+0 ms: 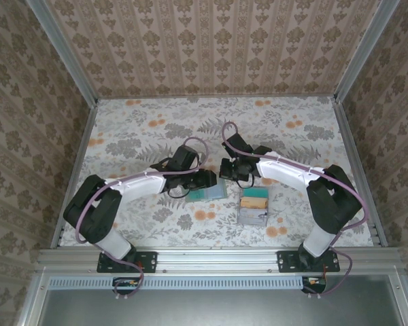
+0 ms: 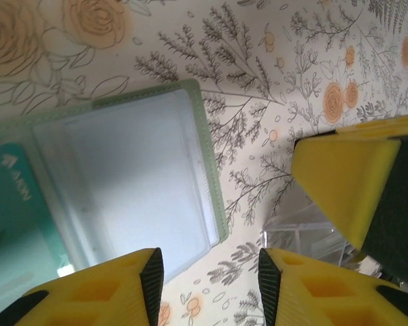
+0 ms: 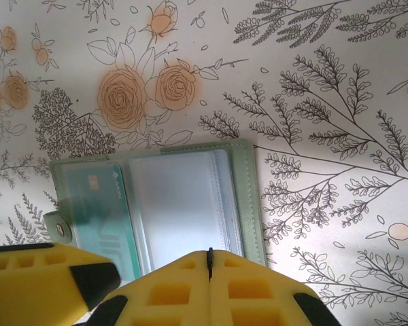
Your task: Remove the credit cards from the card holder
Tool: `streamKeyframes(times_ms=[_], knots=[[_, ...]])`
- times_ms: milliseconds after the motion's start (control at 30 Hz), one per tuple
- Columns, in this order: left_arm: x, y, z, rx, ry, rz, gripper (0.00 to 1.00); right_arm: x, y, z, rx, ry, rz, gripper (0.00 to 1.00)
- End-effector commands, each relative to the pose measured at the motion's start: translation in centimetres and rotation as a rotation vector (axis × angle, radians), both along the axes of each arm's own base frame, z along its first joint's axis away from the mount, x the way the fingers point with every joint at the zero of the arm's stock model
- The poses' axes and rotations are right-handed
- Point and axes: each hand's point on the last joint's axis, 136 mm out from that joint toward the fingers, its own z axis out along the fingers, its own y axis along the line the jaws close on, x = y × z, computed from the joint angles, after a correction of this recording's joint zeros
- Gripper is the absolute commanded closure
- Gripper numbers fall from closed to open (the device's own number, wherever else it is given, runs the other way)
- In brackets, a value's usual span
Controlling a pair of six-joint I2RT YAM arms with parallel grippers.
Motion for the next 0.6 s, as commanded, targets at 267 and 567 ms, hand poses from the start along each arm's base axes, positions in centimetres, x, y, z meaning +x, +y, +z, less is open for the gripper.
streamKeyframes(times_ms=[267, 567], knots=[[-0.7, 7.8, -2.5, 0.143, 0.043, 0.19, 0.87, -1.2, 6.0, 1.0, 0.181, -0.023, 0.178, 0.88], [-0.8, 9.0, -5.3, 0.21, 0.088, 0.192, 0.95, -2.5, 8.8, -2.0, 0.258, 0.091, 0.224, 0.88]])
